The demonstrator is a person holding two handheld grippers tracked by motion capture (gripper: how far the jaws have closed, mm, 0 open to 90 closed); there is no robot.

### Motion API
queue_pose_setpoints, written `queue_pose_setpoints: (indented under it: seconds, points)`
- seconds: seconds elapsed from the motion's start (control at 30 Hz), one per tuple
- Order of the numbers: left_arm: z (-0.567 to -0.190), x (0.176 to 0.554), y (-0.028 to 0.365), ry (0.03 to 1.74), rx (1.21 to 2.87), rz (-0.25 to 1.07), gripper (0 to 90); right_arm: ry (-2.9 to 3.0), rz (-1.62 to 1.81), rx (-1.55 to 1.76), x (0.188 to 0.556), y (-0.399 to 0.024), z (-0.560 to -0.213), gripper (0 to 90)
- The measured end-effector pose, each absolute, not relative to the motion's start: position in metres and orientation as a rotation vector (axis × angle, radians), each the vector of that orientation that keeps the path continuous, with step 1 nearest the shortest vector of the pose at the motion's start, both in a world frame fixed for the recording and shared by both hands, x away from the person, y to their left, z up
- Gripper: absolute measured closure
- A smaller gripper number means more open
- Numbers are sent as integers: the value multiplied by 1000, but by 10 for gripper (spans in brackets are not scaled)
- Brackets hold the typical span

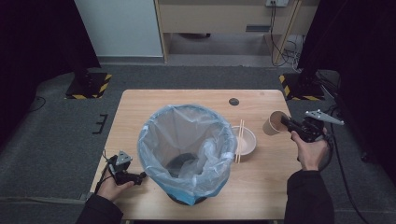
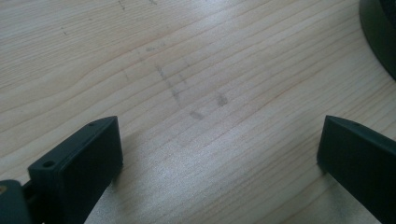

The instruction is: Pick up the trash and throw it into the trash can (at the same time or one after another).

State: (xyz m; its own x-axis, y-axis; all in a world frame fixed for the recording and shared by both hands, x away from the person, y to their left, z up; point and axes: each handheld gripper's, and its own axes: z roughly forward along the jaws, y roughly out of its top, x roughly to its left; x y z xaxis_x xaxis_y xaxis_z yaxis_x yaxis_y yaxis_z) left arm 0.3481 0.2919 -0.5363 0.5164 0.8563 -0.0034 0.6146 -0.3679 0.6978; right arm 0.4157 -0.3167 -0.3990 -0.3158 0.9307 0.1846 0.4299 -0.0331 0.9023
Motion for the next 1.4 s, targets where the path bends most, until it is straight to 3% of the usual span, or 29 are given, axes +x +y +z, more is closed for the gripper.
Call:
queue_pose_setpoints:
  seconds: [0.5,1.4]
  points:
    - [-536,348,291,1190,2114,480,0,1656,1515,1290,393,-311,-352,833]
    - [-536,348,291,1190,2114,479,0,1607,1688,1080,359,-291,-301,832]
